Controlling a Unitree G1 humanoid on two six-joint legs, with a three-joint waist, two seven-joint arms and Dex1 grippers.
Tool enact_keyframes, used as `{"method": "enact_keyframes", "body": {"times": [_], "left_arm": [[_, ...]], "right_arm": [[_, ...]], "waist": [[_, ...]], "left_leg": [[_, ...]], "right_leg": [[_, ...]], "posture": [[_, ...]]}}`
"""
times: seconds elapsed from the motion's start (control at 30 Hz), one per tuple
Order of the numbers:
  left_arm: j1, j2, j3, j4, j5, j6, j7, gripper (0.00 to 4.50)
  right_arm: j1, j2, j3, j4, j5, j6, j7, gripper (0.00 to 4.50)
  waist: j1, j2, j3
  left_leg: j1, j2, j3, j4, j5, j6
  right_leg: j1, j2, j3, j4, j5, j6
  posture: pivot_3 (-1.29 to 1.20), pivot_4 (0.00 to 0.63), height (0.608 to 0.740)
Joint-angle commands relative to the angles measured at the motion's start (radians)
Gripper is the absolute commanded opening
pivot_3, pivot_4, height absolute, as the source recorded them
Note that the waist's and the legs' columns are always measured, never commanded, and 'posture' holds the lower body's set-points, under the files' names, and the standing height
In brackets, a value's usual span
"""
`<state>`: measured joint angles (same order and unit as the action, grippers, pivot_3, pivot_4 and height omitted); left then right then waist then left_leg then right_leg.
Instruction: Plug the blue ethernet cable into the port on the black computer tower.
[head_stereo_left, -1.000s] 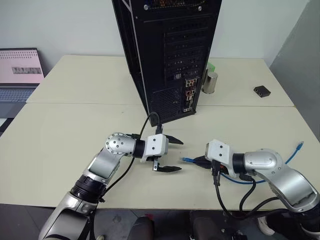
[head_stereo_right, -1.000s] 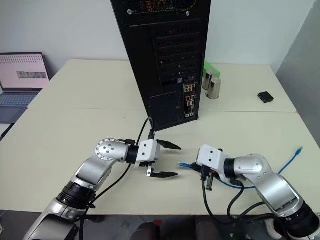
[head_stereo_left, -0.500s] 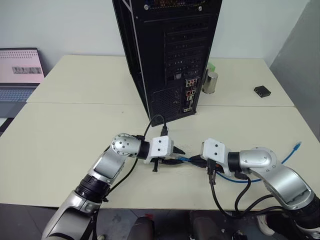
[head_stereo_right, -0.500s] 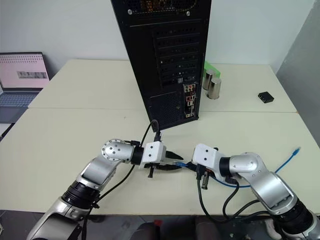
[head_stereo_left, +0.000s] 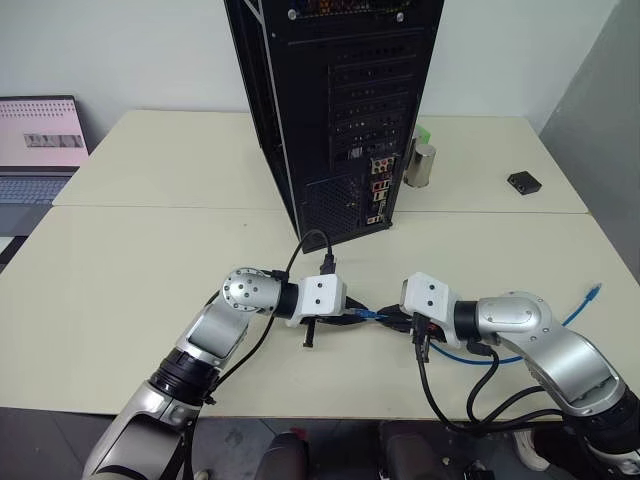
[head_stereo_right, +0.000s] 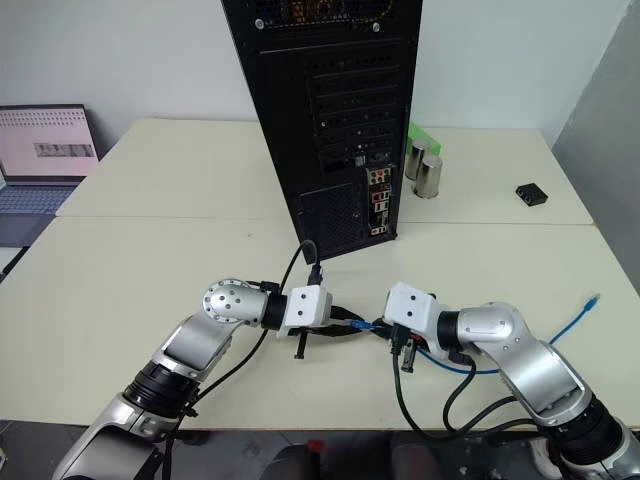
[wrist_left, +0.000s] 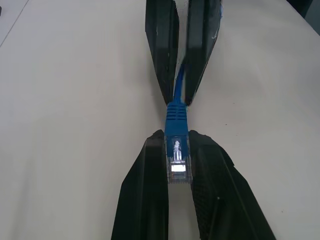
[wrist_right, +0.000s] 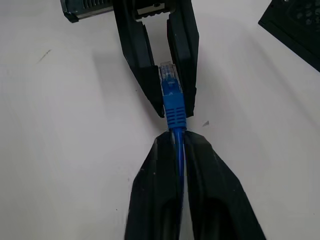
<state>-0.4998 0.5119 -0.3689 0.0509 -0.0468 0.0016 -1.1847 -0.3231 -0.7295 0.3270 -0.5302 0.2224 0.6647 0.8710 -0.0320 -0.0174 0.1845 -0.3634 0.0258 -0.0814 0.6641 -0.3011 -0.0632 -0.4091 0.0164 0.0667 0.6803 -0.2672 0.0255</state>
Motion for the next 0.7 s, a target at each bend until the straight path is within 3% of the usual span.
{"method": "enact_keyframes", "body": {"times": [0.03,0.2,0.37,0.5,0.7], "left_arm": [[0.011,-0.004,0.015,0.000,-0.015,-0.083,0.001,0.30],[0.031,-0.019,0.054,0.028,-0.040,-0.272,0.023,0.30],[0.028,-0.016,0.070,0.134,0.059,-0.685,0.119,0.30],[0.035,-0.030,0.088,0.229,0.165,-1.002,0.254,0.30],[-0.019,-0.056,0.125,0.334,0.320,-1.180,0.446,0.30]], "right_arm": [[0.002,-0.057,-0.104,-0.059,0.070,0.013,0.056,1.49],[0.066,-0.092,-0.308,-0.109,0.255,0.133,0.071,2.71],[0.106,0.000,-0.470,-0.134,0.446,0.274,-0.029,3.86],[0.115,0.075,-0.522,-0.137,0.561,0.360,-0.121,3.93],[0.089,0.153,-0.506,-0.126,0.673,0.440,-0.234,3.93]], "waist": [[0.000,0.000,0.000],[0.002,0.000,0.000],[0.001,0.000,0.000],[0.002,0.000,0.000],[0.003,0.000,0.000]], "left_leg": [[0.000,0.000,0.000,0.000,0.000,0.000],[0.000,0.000,0.000,0.000,0.000,0.000],[0.000,0.000,0.000,0.000,0.000,0.000],[0.000,0.000,0.000,0.000,0.000,0.000],[0.000,0.000,0.000,0.000,0.000,0.000]], "right_leg": [[0.000,0.000,0.000,0.000,0.000,0.000],[0.000,0.000,0.000,0.000,0.000,0.000],[0.000,0.000,0.000,0.000,0.000,0.000],[0.000,-0.001,0.001,0.000,0.000,0.000],[0.000,-0.001,0.000,0.000,0.001,0.000]], "posture": [[0.00,0.150,0.740],[0.00,0.150,0.740],[0.00,0.150,0.740],[0.00,0.150,0.740],[0.00,0.150,0.740]]}}
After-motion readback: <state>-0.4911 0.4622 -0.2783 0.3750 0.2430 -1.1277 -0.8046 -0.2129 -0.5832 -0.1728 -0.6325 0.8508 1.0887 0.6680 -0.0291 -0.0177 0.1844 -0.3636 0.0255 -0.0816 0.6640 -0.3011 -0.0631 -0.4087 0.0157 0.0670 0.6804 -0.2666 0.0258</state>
